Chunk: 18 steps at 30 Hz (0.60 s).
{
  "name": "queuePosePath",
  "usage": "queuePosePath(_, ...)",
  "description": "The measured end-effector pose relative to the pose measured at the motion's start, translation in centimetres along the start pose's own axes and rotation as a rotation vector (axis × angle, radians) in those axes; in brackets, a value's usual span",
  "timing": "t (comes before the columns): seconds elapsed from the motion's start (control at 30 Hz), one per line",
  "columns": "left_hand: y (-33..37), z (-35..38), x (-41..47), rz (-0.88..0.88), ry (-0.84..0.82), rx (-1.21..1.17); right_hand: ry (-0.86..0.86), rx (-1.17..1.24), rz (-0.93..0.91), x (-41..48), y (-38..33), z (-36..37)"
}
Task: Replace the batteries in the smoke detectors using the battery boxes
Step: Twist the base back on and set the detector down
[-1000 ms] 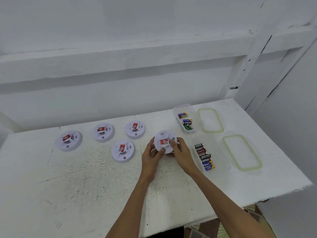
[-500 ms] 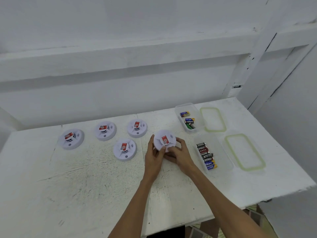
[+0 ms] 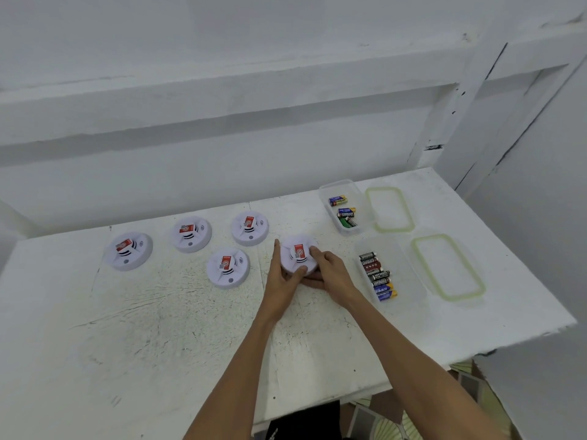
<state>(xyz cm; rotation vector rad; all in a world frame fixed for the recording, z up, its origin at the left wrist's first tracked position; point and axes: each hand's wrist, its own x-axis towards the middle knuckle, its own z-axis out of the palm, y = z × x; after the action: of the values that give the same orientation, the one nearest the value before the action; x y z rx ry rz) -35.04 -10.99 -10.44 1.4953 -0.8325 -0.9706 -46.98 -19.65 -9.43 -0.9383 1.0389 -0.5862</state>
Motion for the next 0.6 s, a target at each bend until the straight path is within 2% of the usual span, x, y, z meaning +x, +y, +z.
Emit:
queuePosePath(0.3,0.52,0.19,-0.06,0.009,0.004,0.031,-0.074,0.043,0.000,-0.08,0.05,-0.24)
queuePosePath(0.6,0.76,0.25,-0.18,0.000,-0.012,0.018,-0.052,0.014,-0.025,0.02,0.27,-0.17)
